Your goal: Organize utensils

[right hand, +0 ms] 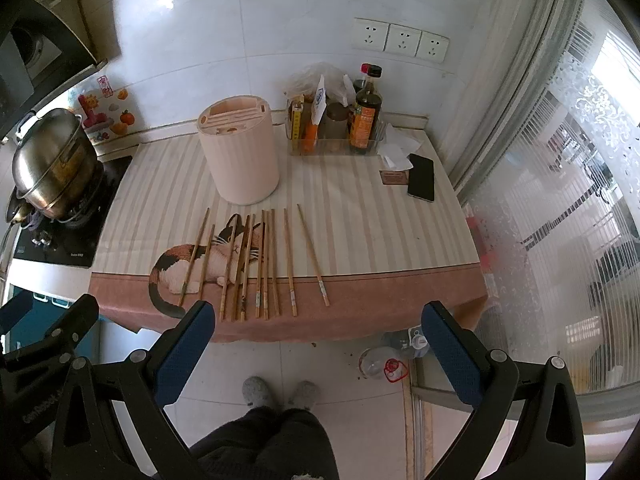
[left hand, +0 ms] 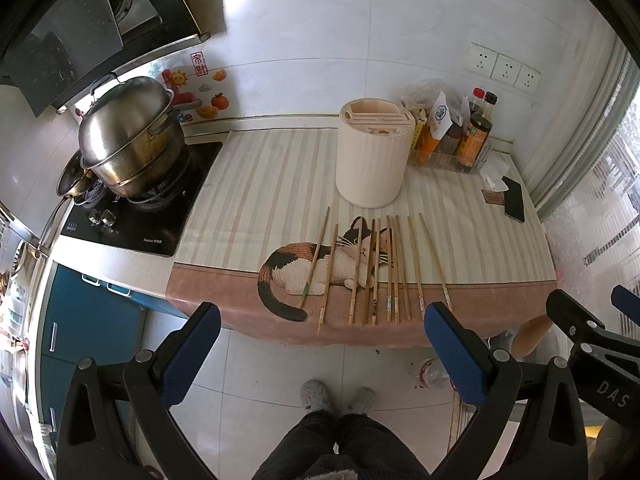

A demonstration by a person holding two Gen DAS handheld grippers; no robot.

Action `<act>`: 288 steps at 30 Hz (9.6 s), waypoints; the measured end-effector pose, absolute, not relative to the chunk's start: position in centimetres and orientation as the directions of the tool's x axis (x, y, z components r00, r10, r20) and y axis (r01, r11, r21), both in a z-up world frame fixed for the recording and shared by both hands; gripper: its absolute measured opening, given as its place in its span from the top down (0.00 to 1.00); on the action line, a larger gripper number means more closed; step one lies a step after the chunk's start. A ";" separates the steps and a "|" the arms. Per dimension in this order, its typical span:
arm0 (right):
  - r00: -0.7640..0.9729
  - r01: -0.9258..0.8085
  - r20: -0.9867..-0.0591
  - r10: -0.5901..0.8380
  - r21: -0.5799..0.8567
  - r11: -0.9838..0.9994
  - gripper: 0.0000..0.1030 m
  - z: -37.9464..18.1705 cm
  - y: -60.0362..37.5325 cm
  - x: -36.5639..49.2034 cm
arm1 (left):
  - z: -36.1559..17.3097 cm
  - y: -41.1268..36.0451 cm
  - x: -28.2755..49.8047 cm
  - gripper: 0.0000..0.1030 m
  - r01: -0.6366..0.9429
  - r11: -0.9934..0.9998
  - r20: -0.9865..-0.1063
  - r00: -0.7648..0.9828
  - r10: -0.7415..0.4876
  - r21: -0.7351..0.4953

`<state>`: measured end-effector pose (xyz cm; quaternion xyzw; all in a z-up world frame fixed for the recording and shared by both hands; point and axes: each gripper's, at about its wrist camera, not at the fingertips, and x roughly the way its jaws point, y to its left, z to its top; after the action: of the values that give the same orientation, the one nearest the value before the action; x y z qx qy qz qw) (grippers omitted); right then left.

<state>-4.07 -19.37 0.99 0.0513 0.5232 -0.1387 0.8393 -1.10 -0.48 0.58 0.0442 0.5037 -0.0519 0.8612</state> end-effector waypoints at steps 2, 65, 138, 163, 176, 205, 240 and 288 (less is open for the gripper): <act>0.415 0.288 -0.892 -0.179 -0.058 0.956 0.00 1.1 -19.3 -4.0 | 0.6 -0.4 -1.1 0.00 0.134 0.991 -0.872 0.487 -0.045 0.024; 0.302 0.423 -0.898 -0.319 -0.174 0.889 0.00 -10.0 -23.6 6.5 | -15.7 1.4 15.6 0.00 0.116 0.978 -0.927 0.354 0.123 0.174; 0.167 0.415 -0.986 -0.025 0.047 0.908 0.93 -30.5 -29.3 16.2 | -25.8 2.3 24.7 0.96 0.068 0.996 -0.968 0.247 0.040 0.059; 0.709 0.212 -0.703 0.051 0.282 0.936 0.93 -4.9 -29.0 31.9 | -2.3 -5.4 37.6 0.96 0.078 0.946 -0.700 0.654 -0.287 -0.316; 0.749 0.207 -0.655 0.099 0.373 0.905 0.93 -10.4 -28.5 39.5 | -10.0 -7.0 43.4 0.96 0.041 0.956 -0.725 0.642 -0.249 -0.292; 0.725 0.059 -0.656 0.212 0.366 0.929 0.57 -8.9 -28.4 30.7 | -4.2 -3.8 32.9 0.12 0.094 0.990 -0.716 0.684 -0.143 -0.108; 0.125 0.268 -0.985 0.119 0.149 0.952 0.61 -35.0 -25.1 18.3 | -35.7 -2.3 21.7 0.95 0.155 0.987 -0.999 0.019 -0.035 -0.032; 0.207 0.294 -0.978 -0.032 0.031 0.955 0.93 -30.2 -25.9 14.2 | -25.1 -2.3 22.3 0.96 0.133 0.991 -0.954 0.298 -0.016 0.025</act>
<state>14.24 -25.94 -30.22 0.1056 0.6208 -0.1060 0.7696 22.34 -2.34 -25.10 0.0497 0.5907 -0.0463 0.8040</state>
